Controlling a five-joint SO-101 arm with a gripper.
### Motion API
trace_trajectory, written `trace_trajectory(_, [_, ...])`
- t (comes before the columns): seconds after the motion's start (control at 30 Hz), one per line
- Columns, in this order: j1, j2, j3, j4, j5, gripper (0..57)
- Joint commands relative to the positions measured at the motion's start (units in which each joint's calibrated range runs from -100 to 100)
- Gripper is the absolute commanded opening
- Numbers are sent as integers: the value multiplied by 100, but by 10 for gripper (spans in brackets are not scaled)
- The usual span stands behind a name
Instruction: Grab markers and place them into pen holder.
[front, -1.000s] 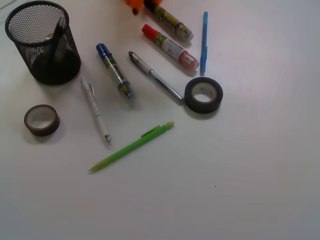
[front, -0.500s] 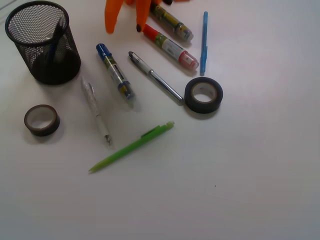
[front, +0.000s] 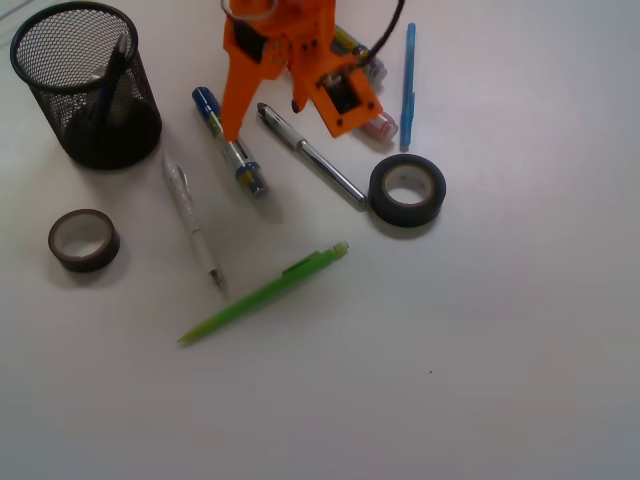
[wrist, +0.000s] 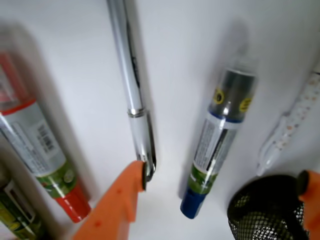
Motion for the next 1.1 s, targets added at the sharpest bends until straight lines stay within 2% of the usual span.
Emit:
trace_trajectory(0.0, [-110,349,-612,105,-151,336])
trace_trajectory(0.57, [525,1207,-667,-875,-132,336])
trace_trajectory(1.07, [495,1946,-667,-1199,-142,328])
